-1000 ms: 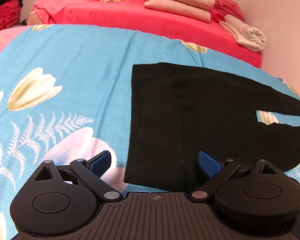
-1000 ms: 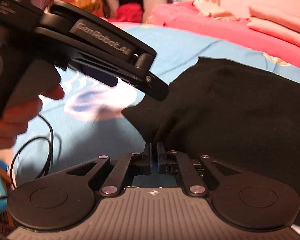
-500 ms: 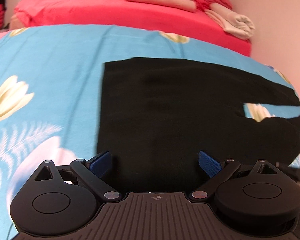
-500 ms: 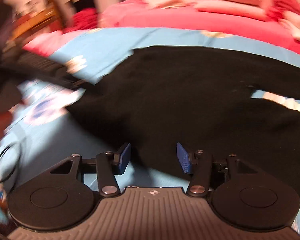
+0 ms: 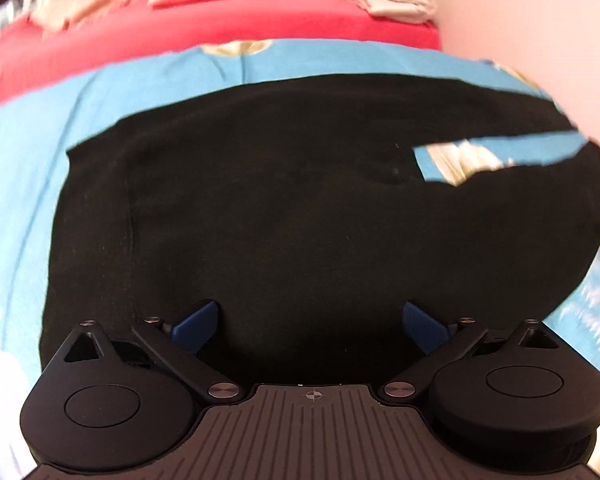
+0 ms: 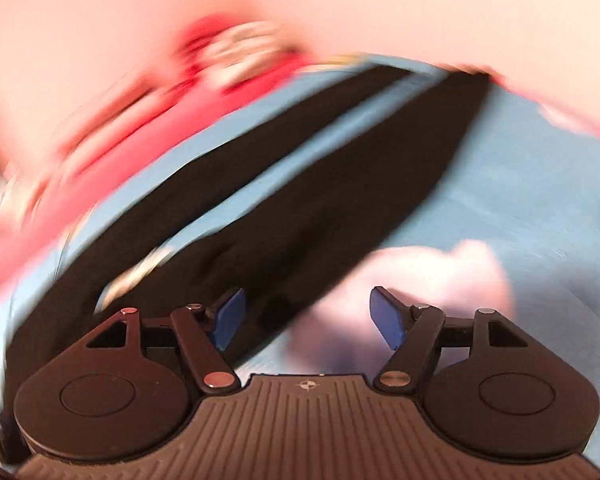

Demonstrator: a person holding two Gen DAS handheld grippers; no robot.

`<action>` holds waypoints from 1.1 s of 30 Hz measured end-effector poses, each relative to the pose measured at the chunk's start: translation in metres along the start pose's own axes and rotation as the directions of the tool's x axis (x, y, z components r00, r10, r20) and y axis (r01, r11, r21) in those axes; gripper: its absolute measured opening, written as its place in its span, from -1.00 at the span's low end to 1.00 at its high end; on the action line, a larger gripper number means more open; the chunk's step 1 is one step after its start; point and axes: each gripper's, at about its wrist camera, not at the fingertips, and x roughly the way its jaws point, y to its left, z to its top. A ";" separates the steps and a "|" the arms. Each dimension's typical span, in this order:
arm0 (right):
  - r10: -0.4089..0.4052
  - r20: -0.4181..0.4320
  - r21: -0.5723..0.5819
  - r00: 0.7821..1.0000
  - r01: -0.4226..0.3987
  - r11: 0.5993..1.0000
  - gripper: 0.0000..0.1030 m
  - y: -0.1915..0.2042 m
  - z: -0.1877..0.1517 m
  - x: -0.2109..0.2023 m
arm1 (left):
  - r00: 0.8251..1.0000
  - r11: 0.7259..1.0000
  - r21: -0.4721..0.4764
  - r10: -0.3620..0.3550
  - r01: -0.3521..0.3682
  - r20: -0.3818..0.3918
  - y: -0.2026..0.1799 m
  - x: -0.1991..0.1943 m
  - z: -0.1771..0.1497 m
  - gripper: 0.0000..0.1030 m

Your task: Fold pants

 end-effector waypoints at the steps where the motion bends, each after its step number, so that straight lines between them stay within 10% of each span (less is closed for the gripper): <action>1: 0.035 0.030 0.061 0.999 -0.037 0.997 0.45 -0.014 0.006 0.001 | 1.000 1.000 0.016 0.009 -0.009 0.007 -0.002 0.001 -0.002 1.00; 10: 0.084 0.124 0.312 0.989 -0.119 0.942 0.37 -0.042 0.057 0.051 | 1.000 1.000 -0.003 -0.003 0.003 0.024 0.005 -0.001 -0.006 1.00; 12: 0.077 0.121 0.367 0.990 -0.117 0.923 0.08 -0.053 0.070 0.059 | 1.000 1.000 0.001 0.002 -0.002 0.030 0.004 -0.002 -0.008 1.00; 13: 0.063 0.107 0.376 0.992 -0.099 0.921 -0.58 -0.055 0.075 0.063 | 0.999 1.000 0.002 0.003 -0.003 0.032 0.004 -0.002 -0.008 1.00; 14: 0.046 0.073 0.361 0.996 -0.070 0.930 -0.82 -0.054 0.079 0.068 | 0.999 1.000 0.002 0.003 -0.003 0.033 0.005 -0.002 -0.008 1.00; 19: -0.049 0.239 0.274 0.970 -0.020 0.961 -0.82 -0.057 0.081 0.018 | 0.999 1.000 0.010 -0.007 0.007 0.043 0.005 -0.004 -0.010 1.00; 22: -0.138 0.066 0.267 0.988 0.116 0.957 -0.82 -0.069 0.073 0.042 | 0.999 1.000 0.020 -0.005 0.004 0.043 0.004 -0.004 -0.011 1.00; 28: -0.161 0.164 0.308 0.973 0.105 0.946 0.43 -0.074 0.072 0.019 | 0.999 1.000 0.023 -0.006 0.005 0.039 0.004 -0.003 -0.009 1.00; 33: -0.167 0.152 0.452 0.974 0.082 0.888 0.42 -0.094 0.101 0.033 | 0.999 1.000 0.018 -0.005 0.005 0.040 0.004 -0.003 -0.009 1.00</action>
